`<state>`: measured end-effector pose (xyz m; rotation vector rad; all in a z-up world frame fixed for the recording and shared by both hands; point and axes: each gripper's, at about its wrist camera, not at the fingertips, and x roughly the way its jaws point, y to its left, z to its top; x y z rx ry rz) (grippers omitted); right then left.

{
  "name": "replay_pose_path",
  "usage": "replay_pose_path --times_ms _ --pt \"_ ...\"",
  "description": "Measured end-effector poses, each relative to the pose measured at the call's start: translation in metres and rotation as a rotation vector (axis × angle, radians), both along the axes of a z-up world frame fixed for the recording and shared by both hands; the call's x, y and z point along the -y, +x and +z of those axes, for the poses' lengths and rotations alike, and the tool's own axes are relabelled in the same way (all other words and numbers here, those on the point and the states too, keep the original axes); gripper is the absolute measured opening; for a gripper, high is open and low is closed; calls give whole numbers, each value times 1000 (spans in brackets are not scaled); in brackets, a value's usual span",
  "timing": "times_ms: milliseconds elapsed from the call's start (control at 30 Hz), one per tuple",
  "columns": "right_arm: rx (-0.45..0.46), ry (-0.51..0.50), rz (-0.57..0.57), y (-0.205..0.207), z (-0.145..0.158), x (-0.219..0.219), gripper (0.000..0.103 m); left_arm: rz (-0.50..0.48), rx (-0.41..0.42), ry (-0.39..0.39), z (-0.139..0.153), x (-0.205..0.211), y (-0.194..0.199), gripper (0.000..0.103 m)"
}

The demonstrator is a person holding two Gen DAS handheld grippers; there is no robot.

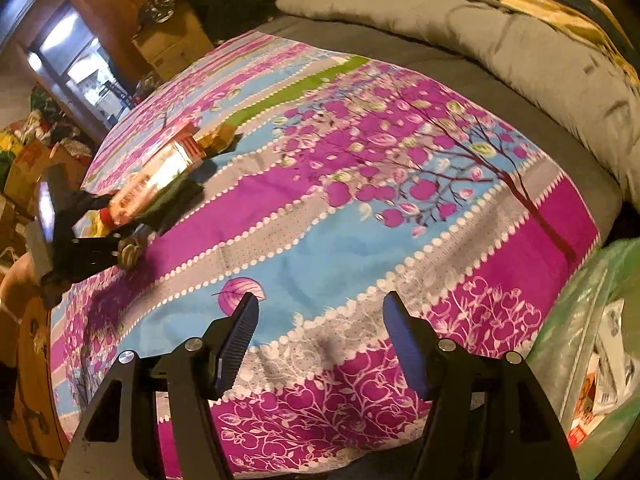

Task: Collect trash
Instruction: 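Grasp the red-white medicine box with the left tool while the right tool grasps the green scrub pad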

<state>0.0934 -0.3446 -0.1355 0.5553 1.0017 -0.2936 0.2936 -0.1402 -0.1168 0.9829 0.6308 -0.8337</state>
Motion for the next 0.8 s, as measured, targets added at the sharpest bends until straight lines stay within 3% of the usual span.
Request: replay_pose_path --times_ms 133,233,467,533,600,633,800 --pt "16 -28 50 9 7 -9 67 124 -58 -183 40 -55 -38 53" --pt "25 -18 86 18 9 -17 67 257 -98 -242 45 -101 -66 53" --pt "53 -47 294 58 10 -81 66 667 -220 -232 -9 -192 -104 53" --pt "73 -66 361 71 12 -101 66 744 -204 -224 -22 -208 -108 53" --pt "104 -81 427 87 13 -123 66 805 -183 -227 -33 -217 -110 60" --pt "121 -85 467 96 13 -134 66 834 -166 -242 -33 -220 -111 68" --pt "149 -60 599 135 10 -174 66 869 -138 -271 -33 -222 -106 78"
